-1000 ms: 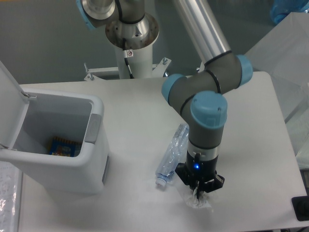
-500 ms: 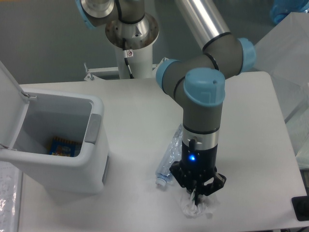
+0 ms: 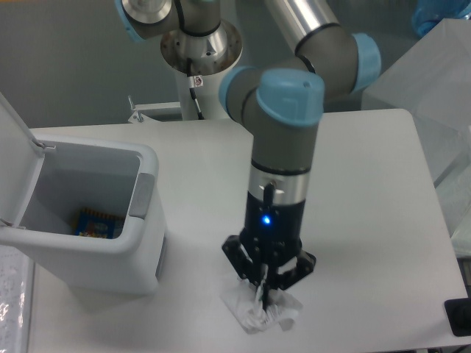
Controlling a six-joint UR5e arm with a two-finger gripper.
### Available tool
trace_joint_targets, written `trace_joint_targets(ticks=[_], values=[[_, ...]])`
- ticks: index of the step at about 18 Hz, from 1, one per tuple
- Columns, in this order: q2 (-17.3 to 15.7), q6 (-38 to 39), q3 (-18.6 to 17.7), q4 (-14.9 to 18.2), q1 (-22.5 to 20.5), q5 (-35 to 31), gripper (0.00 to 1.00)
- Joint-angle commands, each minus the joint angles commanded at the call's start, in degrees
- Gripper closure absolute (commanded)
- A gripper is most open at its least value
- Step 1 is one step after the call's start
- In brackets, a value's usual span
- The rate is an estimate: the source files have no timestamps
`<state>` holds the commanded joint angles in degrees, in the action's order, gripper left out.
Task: Place the trash in the trash can
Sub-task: 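Lift the plastic bag and carry it over the trash can, then open the gripper to drop the bag into the trash can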
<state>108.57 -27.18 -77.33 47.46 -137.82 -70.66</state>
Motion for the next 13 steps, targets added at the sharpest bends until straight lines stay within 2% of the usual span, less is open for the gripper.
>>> trace_joint_targets(ticks=[4,6,9,13], values=[[-11.95,7.21,-8.00,0.09,4.04,0.00,1.00],[-16.35,9.33,-10.73,0.09,6.32,0.17,1.00],[-18.83,11.44,-11.71,0.00,10.45,1.23,1.00],[-18.48,12.15,-13.37,0.09,12.21,1.23,1.00]])
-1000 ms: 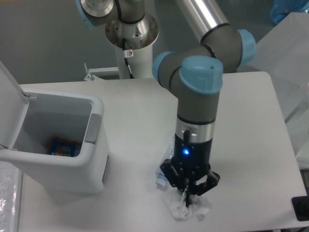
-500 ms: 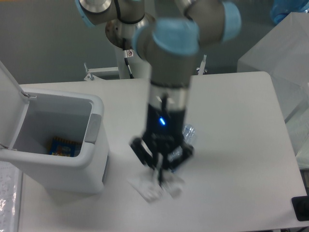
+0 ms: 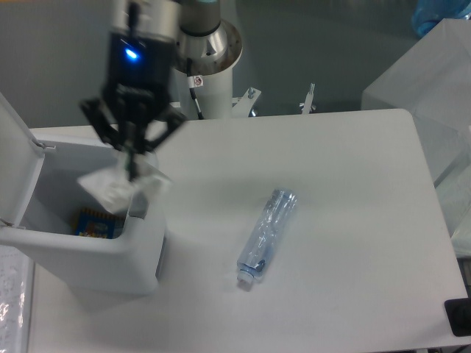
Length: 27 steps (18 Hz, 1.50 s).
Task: Place the trash in the trash can
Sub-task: 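Open the gripper to drop the bag into the trash can, then move the gripper back to the clear water bottle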
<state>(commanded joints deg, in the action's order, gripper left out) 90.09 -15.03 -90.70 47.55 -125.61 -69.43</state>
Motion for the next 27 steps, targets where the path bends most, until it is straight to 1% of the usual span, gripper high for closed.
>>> trace_joint_targets(ticks=[1,3,4,5,6,7,8,9,10,14,16,17,18,20,22,24,25,26,27], values=[[0.09,-0.17,-1.05,-0.09,0.97,-0.26,1.00],[0.00,-0.88,-2.20,-0.09,1.42,-0.18,1.00],[0.26,-0.97,-2.29,-0.17,1.68,-0.18,0.96],[1.05,-1.05,-2.12,-0.17,2.11,-0.18,0.94],[1.58,-1.40,-2.20,-0.26,2.38,-0.26,0.84],[2.37,-3.41,-2.12,-0.26,2.47,-0.35,0.80],[3.24,-6.65,-1.77,-0.26,2.47,-0.35,0.68],[4.21,-9.81,-1.50,-0.26,2.47,-0.61,0.40],[4.83,-12.19,-1.24,-0.26,2.47,-0.62,0.00],[5.89,-14.15,-0.54,-0.26,2.47,-0.62,0.00],[6.06,-14.24,2.53,-0.17,2.64,0.00,0.00],[6.67,-14.15,4.02,-0.09,2.47,0.26,0.00],[7.90,-13.98,5.34,-0.09,2.12,0.61,0.00],[10.01,-13.54,6.84,-0.09,1.68,0.09,0.00],[11.77,-13.54,9.13,0.26,-0.24,-0.09,0.00],[12.39,-13.71,10.45,1.57,-3.66,0.17,0.00],[12.74,-13.97,10.98,2.89,-5.60,0.35,0.00],[12.83,-14.32,11.68,4.82,-7.62,0.44,0.00],[13.18,-14.59,12.29,7.62,-9.81,0.53,0.00]])
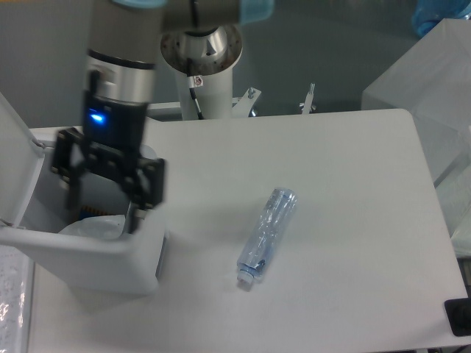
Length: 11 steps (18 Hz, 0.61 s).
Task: Place the trash in the trash can
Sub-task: 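Move the gripper back to the clear water bottle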
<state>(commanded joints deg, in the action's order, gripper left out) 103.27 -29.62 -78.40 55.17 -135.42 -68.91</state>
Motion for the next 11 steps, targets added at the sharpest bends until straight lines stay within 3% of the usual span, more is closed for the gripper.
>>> trace_joint_targets(ticks=[2,4,9,11], values=[[1.93,-3.41,2.19,6.06,-2.47,-0.09,0.00],[5.87,-4.31,6.31,10.99,-4.15,-0.09,0.00],[16.33,-4.22,16.51,16.81,-5.20,-0.09,0.00],[18.45,-4.40,17.32,18.21,-6.78,-0.52,0.00]])
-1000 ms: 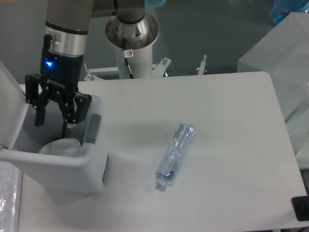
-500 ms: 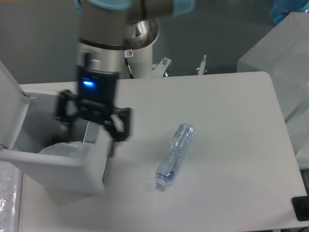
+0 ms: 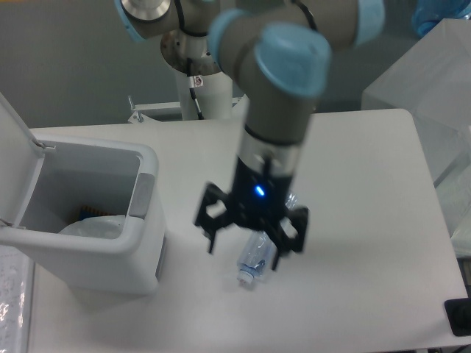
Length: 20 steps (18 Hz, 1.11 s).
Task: Place the trash in the trash can
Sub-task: 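Move the gripper back to the clear water bottle, then rotate the gripper and lower it around the bottle's cap end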
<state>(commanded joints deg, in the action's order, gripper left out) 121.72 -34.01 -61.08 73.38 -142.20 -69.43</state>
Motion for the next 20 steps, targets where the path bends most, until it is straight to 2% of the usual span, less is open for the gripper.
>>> trace_joint_targets(ticks=[4,5,9,11,14,20], values=[[1.41,-2.02,-1.23,6.85,-1.24,-1.75,0.00],[2.37,-2.20,-1.49,7.30,-0.98,-4.37,0.00],[3.87,-2.64,-0.09,7.57,-0.71,-6.24,0.00],[5.10,-4.82,-0.44,7.57,-0.80,-7.37,0.00],[8.17,-5.27,-1.05,8.62,0.95,-15.19,0.00],[10.46,-5.36,-3.07,8.18,4.21,-17.40,0.00]])
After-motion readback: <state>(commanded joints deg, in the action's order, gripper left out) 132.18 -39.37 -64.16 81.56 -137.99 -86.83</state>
